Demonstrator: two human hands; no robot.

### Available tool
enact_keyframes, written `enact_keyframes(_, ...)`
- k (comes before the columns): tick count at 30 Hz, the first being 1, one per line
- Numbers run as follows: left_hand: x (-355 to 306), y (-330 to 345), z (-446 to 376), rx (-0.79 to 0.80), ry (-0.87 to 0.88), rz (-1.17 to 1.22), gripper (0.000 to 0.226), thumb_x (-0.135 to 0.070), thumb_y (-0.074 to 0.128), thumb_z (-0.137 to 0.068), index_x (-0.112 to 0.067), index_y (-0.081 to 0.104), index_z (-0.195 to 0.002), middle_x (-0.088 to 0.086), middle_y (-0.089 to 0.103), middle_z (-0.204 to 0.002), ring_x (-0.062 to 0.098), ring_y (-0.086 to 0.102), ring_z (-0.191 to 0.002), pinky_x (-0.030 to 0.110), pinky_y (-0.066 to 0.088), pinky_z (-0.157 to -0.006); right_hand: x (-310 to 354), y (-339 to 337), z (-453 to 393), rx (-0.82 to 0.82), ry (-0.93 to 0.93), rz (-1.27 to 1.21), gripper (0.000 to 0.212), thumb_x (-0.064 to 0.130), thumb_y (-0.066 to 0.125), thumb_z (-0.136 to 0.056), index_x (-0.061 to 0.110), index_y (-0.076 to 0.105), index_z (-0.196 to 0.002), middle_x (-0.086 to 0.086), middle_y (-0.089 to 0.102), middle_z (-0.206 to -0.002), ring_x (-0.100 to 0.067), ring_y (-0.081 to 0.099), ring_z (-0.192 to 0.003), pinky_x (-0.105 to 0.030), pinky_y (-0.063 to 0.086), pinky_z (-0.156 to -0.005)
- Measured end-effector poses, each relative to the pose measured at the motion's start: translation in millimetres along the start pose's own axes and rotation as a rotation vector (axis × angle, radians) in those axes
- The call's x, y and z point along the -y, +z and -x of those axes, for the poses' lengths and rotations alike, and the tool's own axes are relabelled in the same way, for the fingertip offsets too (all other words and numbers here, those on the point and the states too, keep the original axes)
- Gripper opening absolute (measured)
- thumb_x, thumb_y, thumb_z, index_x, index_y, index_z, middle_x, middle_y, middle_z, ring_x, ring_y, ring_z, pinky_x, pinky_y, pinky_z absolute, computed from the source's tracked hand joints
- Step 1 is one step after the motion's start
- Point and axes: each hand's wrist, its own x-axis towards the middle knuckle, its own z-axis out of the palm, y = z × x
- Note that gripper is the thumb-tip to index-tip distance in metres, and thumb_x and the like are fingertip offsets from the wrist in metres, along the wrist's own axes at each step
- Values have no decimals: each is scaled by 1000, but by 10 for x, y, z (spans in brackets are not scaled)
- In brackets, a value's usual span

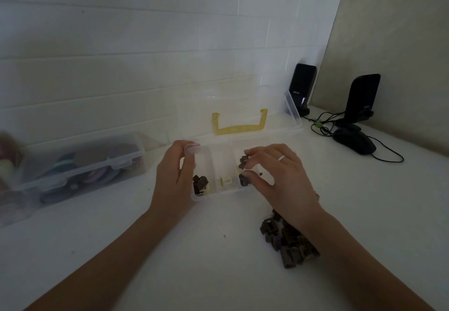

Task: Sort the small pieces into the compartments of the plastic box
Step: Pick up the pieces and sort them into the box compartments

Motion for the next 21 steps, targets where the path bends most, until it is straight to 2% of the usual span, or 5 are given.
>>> enact_keyframes(5,-14,3,-14,8,-18,8,20,-33,38,-99,-28,58,-99,-14,62,-96,20,62,-89,54,53,-83,-47,-45,14,53,43,56,12,12,67,-82,19,69,-92,4,64,-119,-18,54,-110,-32,40,-87)
enact_keyframes(9,-18,-1,-14,9,-11,9,19,-32,38,-99,-30,57,-99,-17,61,-98,16,62,-90,53,54,-83,-56,-188,-16,22,38,38,16,6,63,-80,16,69,-91,5,69,-95,-16,59,-94,-35,47,-81)
enact_keyframes(12,-7,-1,-19,7,-14,2,19,-33,38,-98,-31,57,-98,-16,60,-95,19,62,-89,54,54,-82,-25,-300,-30,56,57,65,15,11,57,-79,17,69,-85,13,61,-66,-8,55,-65,-26,45,-63)
enact_keyframes(15,-5,-2,-27,4,-13,-6,18,-35,38,-98,-36,57,-96,-14,61,-94,18,62,-88,53,55,-81,-26,-386,-48,247,141,17,20,17,53,-81,29,68,-77,17,40,-40,-4,40,-38,-14,30,-46)
enact_keyframes(21,3,7,-45,7,-26,2,20,-34,39,-97,-44,56,-92,-21,62,-97,10,64,-89,35,58,-80,-23,-397,-29,730,181,-15,22,43,56,-79,50,58,-100,21,51,-54,0,46,-49,-16,38,-52)
